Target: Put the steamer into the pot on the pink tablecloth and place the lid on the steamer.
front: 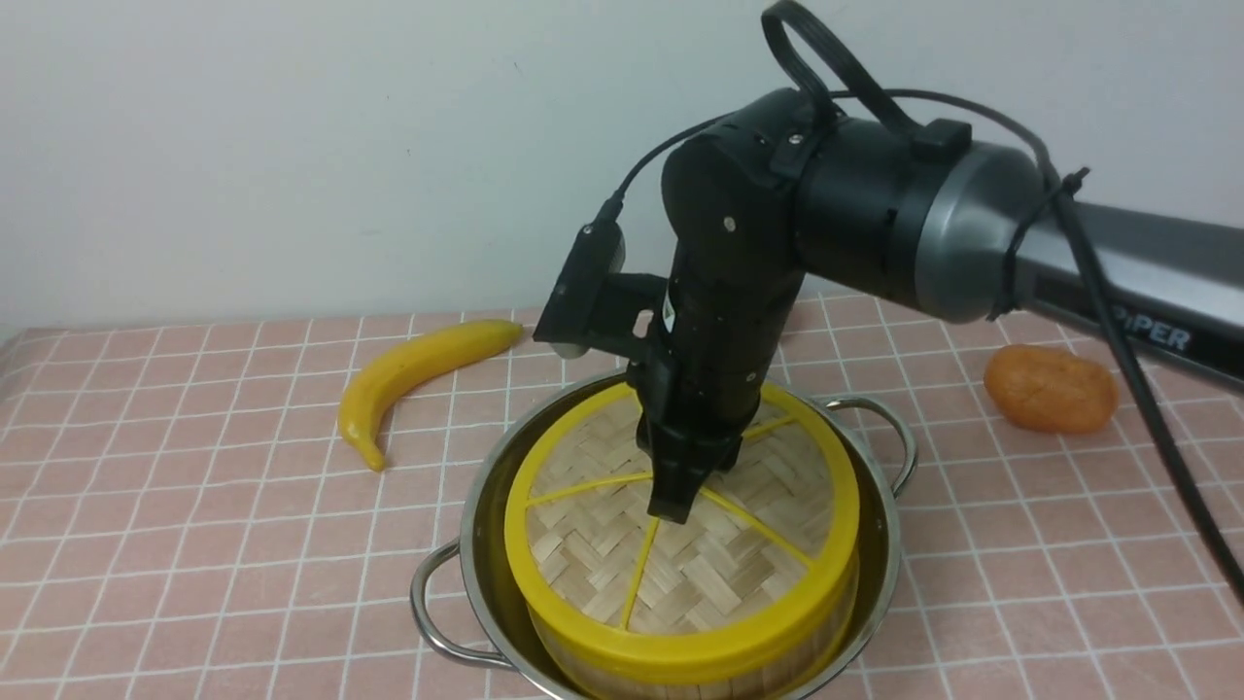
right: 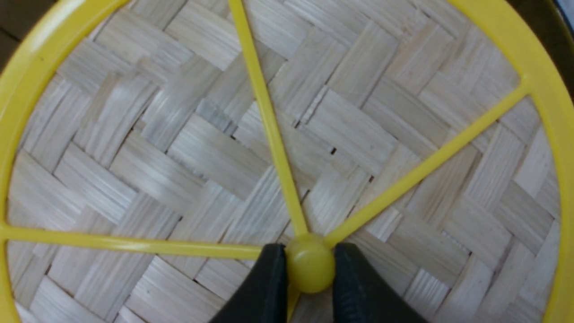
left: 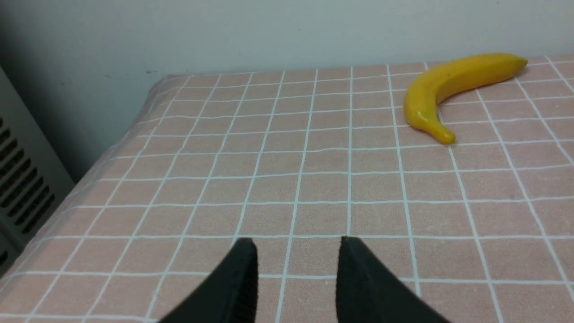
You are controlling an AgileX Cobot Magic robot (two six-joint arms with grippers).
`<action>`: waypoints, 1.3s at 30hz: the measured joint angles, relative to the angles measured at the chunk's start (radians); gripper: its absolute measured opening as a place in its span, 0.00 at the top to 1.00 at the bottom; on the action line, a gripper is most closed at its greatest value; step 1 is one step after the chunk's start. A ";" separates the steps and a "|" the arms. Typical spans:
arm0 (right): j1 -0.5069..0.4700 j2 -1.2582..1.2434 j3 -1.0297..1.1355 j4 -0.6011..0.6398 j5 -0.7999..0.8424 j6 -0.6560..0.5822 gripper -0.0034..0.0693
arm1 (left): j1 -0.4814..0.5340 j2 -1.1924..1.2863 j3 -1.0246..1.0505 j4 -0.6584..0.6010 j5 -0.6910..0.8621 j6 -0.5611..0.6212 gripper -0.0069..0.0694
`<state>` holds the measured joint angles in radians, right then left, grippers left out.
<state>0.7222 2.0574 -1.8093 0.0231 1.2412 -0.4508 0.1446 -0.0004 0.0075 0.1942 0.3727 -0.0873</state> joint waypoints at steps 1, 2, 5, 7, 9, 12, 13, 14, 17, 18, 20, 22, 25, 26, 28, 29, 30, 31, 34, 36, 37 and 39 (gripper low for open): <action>-0.007 0.004 -0.001 0.008 0.000 -0.001 0.75 | 0.000 0.000 0.000 0.000 0.000 0.000 0.59; -0.014 0.006 -0.004 0.020 0.002 -0.002 0.75 | 0.000 0.000 0.000 0.000 0.000 0.000 0.59; -0.027 0.007 -0.005 0.049 0.005 -0.001 0.75 | 0.000 0.000 0.000 0.000 0.000 0.000 0.59; -0.029 0.007 -0.005 0.057 0.005 0.000 0.75 | 0.000 0.000 0.000 0.000 0.000 0.000 0.59; -0.030 0.007 -0.005 0.062 0.005 -0.003 0.75 | 0.000 0.000 0.000 0.000 0.000 0.000 0.59; -0.037 0.007 -0.005 0.099 0.005 -0.008 0.75 | 0.000 0.000 0.000 0.000 0.000 0.000 0.59; -0.041 0.007 -0.005 0.106 0.005 -0.008 0.74 | 0.000 0.000 0.000 0.000 0.000 0.000 0.59; -0.042 0.007 -0.005 0.112 0.005 -0.008 0.71 | 0.000 0.000 0.000 0.000 0.000 0.000 0.59; -0.042 0.007 -0.005 0.127 0.002 -0.007 0.59 | 0.000 0.000 0.000 0.000 0.000 0.000 0.59; -0.042 0.007 -0.005 0.129 0.001 -0.007 0.57 | 0.000 0.000 0.000 0.000 0.000 0.000 0.59; -0.042 -0.004 -0.005 0.134 -0.002 -0.007 0.46 | 0.000 0.000 0.000 0.000 0.000 0.000 0.59; -0.042 -0.030 -0.005 0.133 -0.004 0.001 0.38 | 0.000 0.000 0.000 0.000 0.000 0.000 0.59; -0.042 -0.107 -0.013 0.132 -0.007 0.054 0.40 | 0.000 0.000 0.000 0.000 0.000 0.000 0.59; -0.042 -0.136 -0.016 0.135 -0.009 0.062 0.46 | 0.000 0.000 0.000 0.000 0.000 0.000 0.59; -0.042 -0.201 -0.018 0.139 -0.011 0.073 0.67 | 0.000 0.000 0.000 0.000 0.000 0.000 0.59; -0.042 -0.222 -0.019 0.141 -0.011 0.079 0.77 | 0.000 0.000 0.000 0.000 0.000 0.000 0.59; -0.042 -0.246 -0.020 0.145 -0.011 0.088 0.86 | 0.000 0.000 0.000 0.000 0.000 0.000 0.59; -0.042 -0.270 -0.022 0.158 -0.011 0.106 0.93 | 0.000 0.000 0.000 0.000 0.000 0.000 0.59; -0.042 -0.311 -0.024 0.197 -0.010 0.135 0.97 | 0.000 0.000 0.000 0.000 0.000 0.000 0.59; -0.042 -0.323 -0.024 0.218 -0.010 0.141 0.97 | 0.000 0.000 0.000 0.000 0.000 0.000 0.59; -0.042 -0.328 -0.024 0.234 -0.010 0.144 0.97 | 0.000 0.000 0.000 0.000 0.000 0.000 0.59; -0.042 -0.337 -0.024 0.295 -0.010 0.148 0.97 | 0.000 0.000 0.000 0.000 0.000 0.000 0.59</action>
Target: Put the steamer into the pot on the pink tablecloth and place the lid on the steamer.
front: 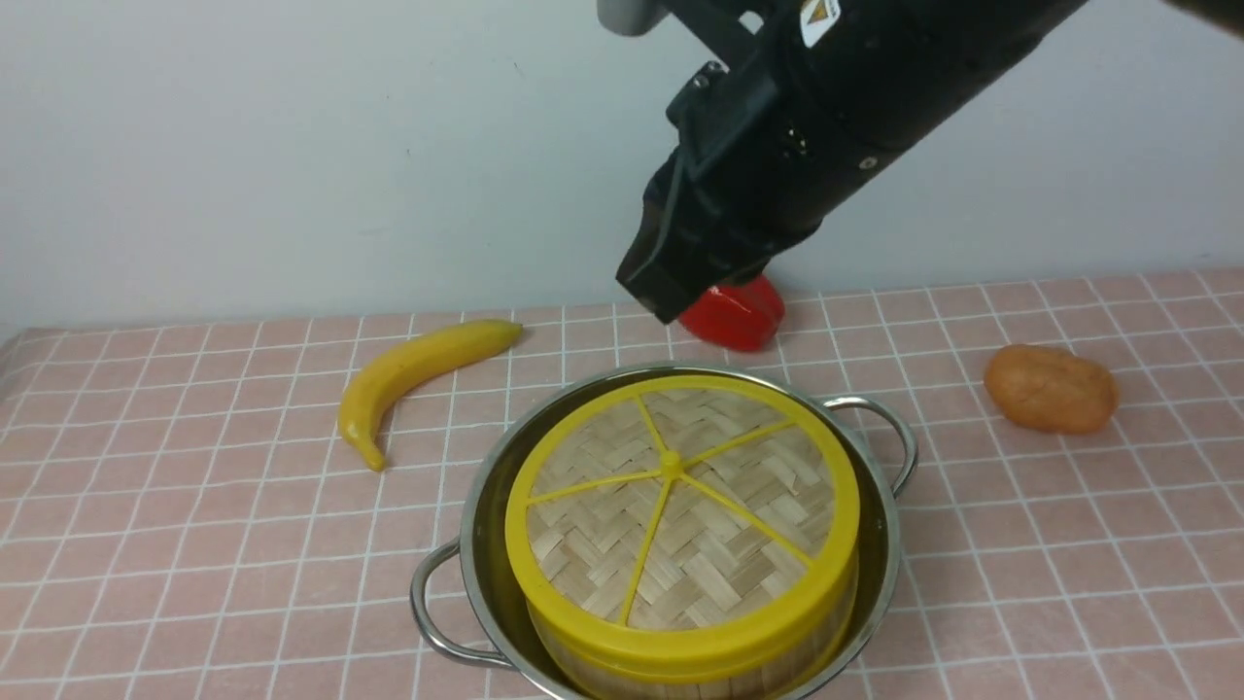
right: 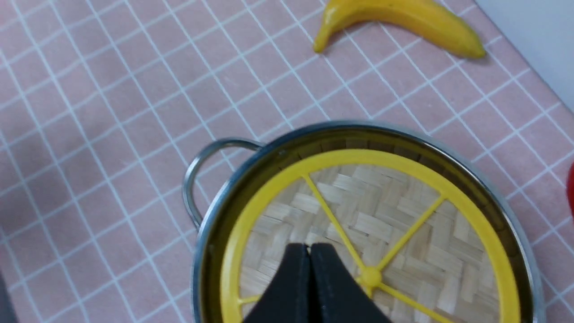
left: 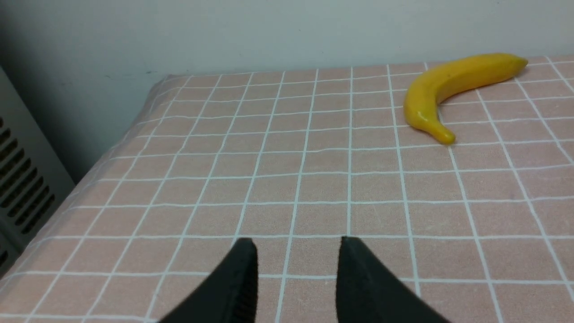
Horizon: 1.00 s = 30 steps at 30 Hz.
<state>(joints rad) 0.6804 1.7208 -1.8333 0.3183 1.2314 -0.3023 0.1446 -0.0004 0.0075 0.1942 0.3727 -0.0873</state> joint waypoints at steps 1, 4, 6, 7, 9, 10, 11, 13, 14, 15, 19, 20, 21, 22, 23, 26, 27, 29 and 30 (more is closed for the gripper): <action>0.000 0.000 0.000 0.018 0.000 0.002 0.97 | 0.000 0.000 0.000 0.000 0.000 0.000 0.59; 0.000 0.000 0.000 0.077 0.000 0.005 0.96 | 0.000 0.000 0.000 0.000 0.000 0.000 0.59; 0.000 0.000 0.000 0.096 0.000 0.005 0.96 | 0.000 0.000 0.000 0.000 0.000 0.000 0.59; 0.000 0.000 0.001 0.105 0.000 0.005 0.96 | 0.000 0.000 0.000 0.000 0.000 0.000 0.59; 0.000 -0.021 0.041 0.096 -0.008 -0.013 0.95 | 0.000 0.000 0.000 0.000 0.000 0.000 0.59; 0.000 -0.061 0.096 0.070 -0.015 -0.027 0.95 | 0.000 0.000 0.000 0.000 0.000 0.000 0.59; 0.000 -0.085 0.147 0.056 -0.023 -0.034 0.95 | 0.000 0.000 0.000 0.000 0.000 0.000 0.59; -0.003 -0.196 0.289 0.008 -0.092 -0.040 0.95 | 0.000 0.000 0.000 0.000 0.000 0.000 0.59; -0.008 -0.255 0.360 -0.006 -0.132 -0.042 0.94 | 0.000 0.000 0.000 0.000 0.000 0.000 0.59; -0.013 -0.287 0.417 -0.011 -0.156 -0.042 0.94 | 0.000 0.000 0.000 0.000 0.000 0.000 0.59; -0.099 -0.602 0.755 -0.003 -0.397 -0.043 0.93 | 0.000 0.000 0.000 0.000 0.000 0.000 0.59; -0.158 -0.731 0.891 0.002 -0.476 -0.038 0.93 | 0.000 0.000 0.000 0.000 0.000 0.000 0.59; -0.173 -0.762 0.922 0.004 -0.506 -0.033 0.93 | 0.000 0.000 0.000 0.000 0.000 0.000 0.59; -0.219 -0.852 1.024 0.008 -0.561 -0.017 0.92 | 0.000 0.000 0.000 0.000 0.000 0.000 0.59; -0.256 -0.924 1.089 0.014 -0.600 -0.004 0.92 | 0.000 0.000 0.000 0.000 0.000 0.000 0.59; -0.362 -1.148 1.251 0.026 -0.691 0.031 0.91 | 0.000 0.000 0.000 0.000 0.000 0.000 0.59; -0.374 -1.176 1.279 0.026 -0.702 0.035 0.91 | 0.000 0.000 0.000 0.000 0.000 0.000 0.59; -0.442 -1.317 1.382 0.025 -0.771 0.039 0.90 | 0.000 0.000 0.000 0.000 0.000 0.000 0.59; -0.451 -1.353 1.400 0.022 -0.784 0.040 0.89 | 0.000 0.000 0.000 0.000 0.000 0.000 0.59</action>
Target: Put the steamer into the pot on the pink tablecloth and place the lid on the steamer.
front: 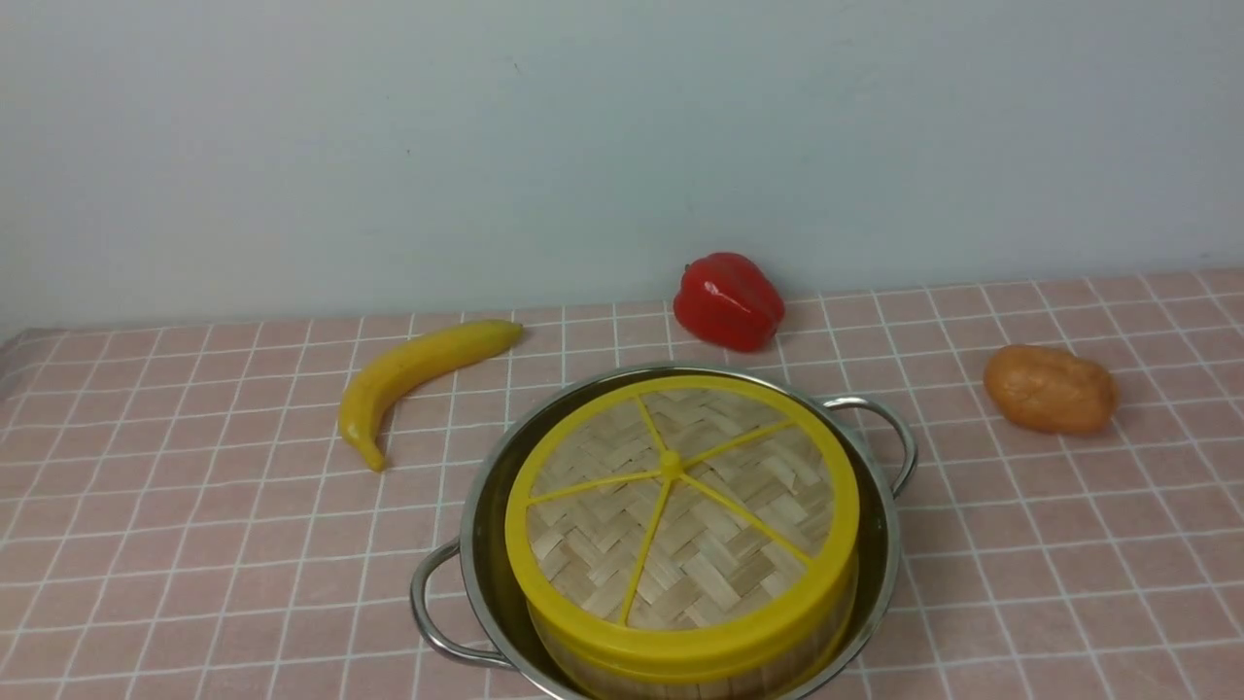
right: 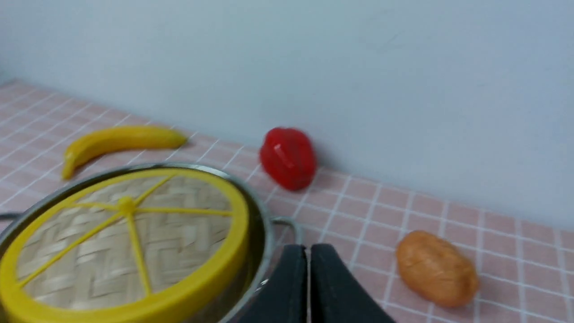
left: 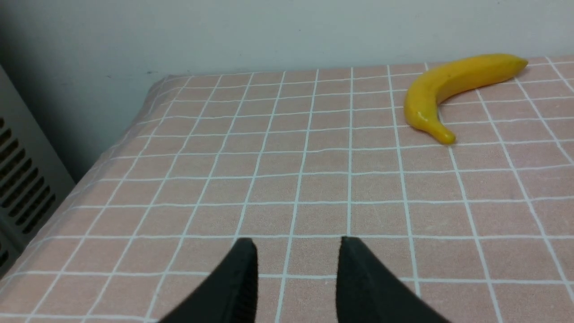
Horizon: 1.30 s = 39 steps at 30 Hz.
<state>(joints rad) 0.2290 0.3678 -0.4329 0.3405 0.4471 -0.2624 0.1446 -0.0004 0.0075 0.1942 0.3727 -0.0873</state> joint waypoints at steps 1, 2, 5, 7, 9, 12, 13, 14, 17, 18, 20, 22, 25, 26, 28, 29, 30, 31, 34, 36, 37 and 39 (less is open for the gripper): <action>-0.034 -0.078 0.073 -0.002 -0.059 0.000 0.89 | 0.000 0.000 0.000 0.000 0.000 0.000 0.59; -0.037 -0.098 0.082 -0.003 -0.073 0.000 0.89 | 0.000 0.000 0.000 0.000 0.000 0.000 0.59; -0.092 -0.248 0.244 -0.046 -0.173 0.000 0.87 | 0.000 0.000 0.000 0.000 0.000 0.000 0.59; -0.097 -0.283 0.289 -0.057 -0.182 0.000 0.86 | 0.000 0.000 0.000 0.000 0.000 0.000 0.59; -0.102 -0.338 0.374 -0.070 -0.185 0.020 0.85 | 0.000 0.000 0.000 0.000 0.000 0.000 0.59; -0.102 -0.362 0.426 -0.074 -0.180 0.066 0.84 | 0.000 0.000 0.000 0.000 0.000 0.000 0.59; -0.102 -0.362 0.432 -0.074 -0.178 0.074 0.83 | 0.000 0.000 0.000 0.000 0.000 0.000 0.59; -0.102 -0.363 0.440 -0.076 -0.178 0.101 0.83 | 0.000 0.000 0.000 0.000 0.000 0.000 0.59; -0.102 -0.364 0.440 -0.081 -0.149 0.119 0.82 | 0.000 0.000 0.000 0.000 0.000 0.000 0.59; -0.102 -0.364 0.441 -0.088 -0.130 0.120 0.81 | 0.000 0.000 0.000 0.000 0.000 0.000 0.59; -0.102 -0.364 0.442 -0.100 -0.111 0.120 0.80 | 0.000 0.000 0.000 0.000 0.000 0.000 0.59; -0.102 -0.364 0.442 -0.108 -0.104 0.120 0.80 | 0.000 0.000 0.000 0.000 0.000 0.000 0.59; -0.102 -0.364 0.442 -0.111 -0.103 0.120 0.79 | 0.000 0.000 0.000 0.000 0.000 0.000 0.59; -0.102 -0.364 0.442 -0.111 -0.103 0.120 0.79 | 0.000 0.000 0.000 0.000 0.000 0.000 0.59; -0.102 -0.364 0.442 -0.111 -0.103 0.120 0.78 | 0.000 0.000 0.000 0.000 0.000 0.000 0.59; -0.102 -0.364 0.442 -0.111 -0.103 0.120 0.78 | 0.000 0.000 0.000 0.000 0.000 0.000 0.59; -0.102 -0.364 0.442 -0.111 -0.103 0.120 0.78 | 0.000 0.000 0.000 0.000 0.000 0.000 0.59; -0.102 -0.364 0.442 -0.111 -0.103 0.120 0.77 | 0.000 0.000 0.000 0.000 0.000 0.000 0.59; -0.102 -0.364 0.442 -0.111 -0.103 0.120 0.75 | 0.000 0.000 0.000 0.000 0.000 0.000 0.59; -0.102 -0.364 0.442 -0.111 -0.103 0.120 0.75 | 0.000 0.000 0.000 0.000 0.000 0.000 0.59; -0.102 -0.364 0.442 -0.111 -0.103 0.120 0.74 | 0.000 0.000 0.000 0.000 0.000 0.000 0.59; -0.102 -0.364 0.442 -0.111 -0.103 0.120 0.74 | 0.000 0.000 0.000 0.000 0.000 0.000 0.59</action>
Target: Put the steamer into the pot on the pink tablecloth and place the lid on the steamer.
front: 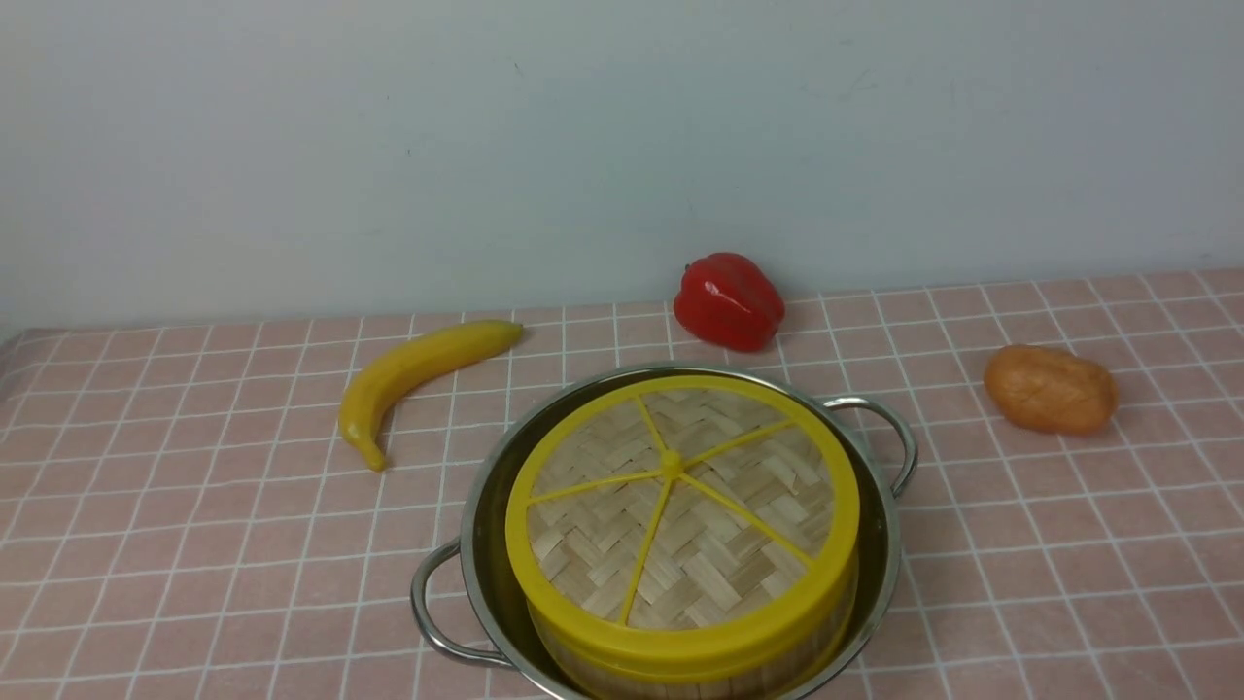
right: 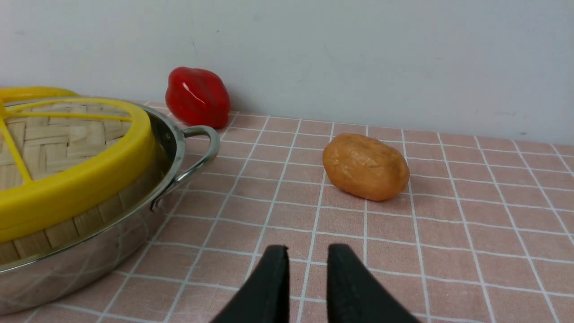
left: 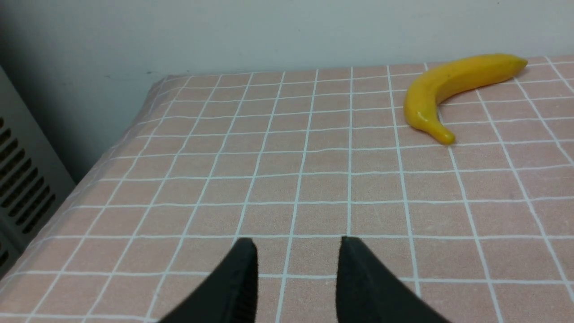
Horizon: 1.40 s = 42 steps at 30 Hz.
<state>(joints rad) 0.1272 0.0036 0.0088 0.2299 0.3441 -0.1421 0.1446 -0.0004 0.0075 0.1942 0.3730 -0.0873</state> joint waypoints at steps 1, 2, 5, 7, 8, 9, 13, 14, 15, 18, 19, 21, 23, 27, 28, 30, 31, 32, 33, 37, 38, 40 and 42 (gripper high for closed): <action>0.000 0.000 0.000 0.000 0.000 0.000 0.73 | 0.000 0.000 0.000 0.000 0.000 0.000 0.59; 0.000 0.000 0.000 -0.001 0.000 0.000 0.73 | 0.000 0.000 0.000 0.000 0.000 0.000 0.59; 0.000 0.000 0.000 -0.002 0.000 0.000 0.72 | 0.000 0.000 0.000 0.000 0.000 0.000 0.59; 0.000 0.000 0.000 -0.002 0.000 0.000 0.71 | 0.000 0.000 0.000 0.000 0.000 0.000 0.59; 0.000 0.000 0.000 -0.002 0.000 0.000 0.71 | 0.000 0.000 0.000 0.000 0.000 0.000 0.59; 0.000 0.000 0.000 -0.002 0.000 0.000 0.70 | 0.000 0.000 0.000 0.000 0.000 0.000 0.59; 0.000 0.000 0.000 -0.007 0.000 0.001 0.69 | 0.000 0.000 0.000 0.000 0.000 0.000 0.59; 0.000 0.000 0.000 -0.007 0.000 0.001 0.68 | 0.000 0.000 0.000 0.000 0.000 0.000 0.59; 0.000 0.000 0.000 -0.007 0.000 0.001 0.68 | 0.000 0.000 0.000 0.000 0.000 0.000 0.59; 0.000 0.000 0.000 -0.007 0.000 0.001 0.66 | 0.000 0.000 0.000 0.000 0.000 0.000 0.59; 0.000 0.000 0.000 -0.007 0.000 0.001 0.65 | 0.000 0.000 0.000 0.000 0.000 0.000 0.59; 0.000 0.000 0.000 -0.007 0.000 0.001 0.64 | 0.000 0.000 0.000 0.000 0.000 0.000 0.59; 0.000 0.000 0.000 -0.007 0.000 0.001 0.63 | 0.000 0.000 0.000 0.000 0.000 0.000 0.59; 0.000 0.000 0.000 -0.007 0.000 0.001 0.63 | 0.000 0.000 0.000 0.000 0.000 0.000 0.59; 0.000 0.000 0.000 -0.007 0.000 0.001 0.63 | 0.000 0.000 0.000 0.000 0.000 0.000 0.59; 0.000 0.000 0.000 -0.007 0.000 0.001 0.62 | 0.000 0.000 0.000 0.000 0.000 0.000 0.59; 0.000 0.000 0.000 -0.007 0.000 0.001 0.62 | 0.000 0.000 0.000 0.000 0.000 0.000 0.59; 0.000 0.000 0.000 -0.007 0.000 0.001 0.62 | 0.000 0.000 0.000 0.000 0.000 0.000 0.59; 0.000 0.000 0.000 -0.007 0.000 0.001 0.62 | 0.000 0.000 0.000 0.000 0.000 0.000 0.59; 0.000 0.000 0.000 -0.007 0.000 0.001 0.62 | 0.000 0.000 0.000 0.000 0.000 0.000 0.59; 0.000 0.000 0.000 -0.007 0.000 0.002 0.62 | 0.000 0.000 0.000 0.000 0.000 0.000 0.59; 0.000 0.000 0.000 -0.007 0.000 0.002 0.62 | 0.000 0.000 0.000 0.000 0.000 0.000 0.59; 0.000 0.000 0.000 -0.007 0.000 0.003 0.62 | 0.000 0.000 0.000 0.000 0.000 0.000 0.59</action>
<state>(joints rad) 0.1272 0.0036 0.0088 0.2230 0.3441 -0.1390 0.1446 -0.0004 0.0075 0.1942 0.3730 -0.0873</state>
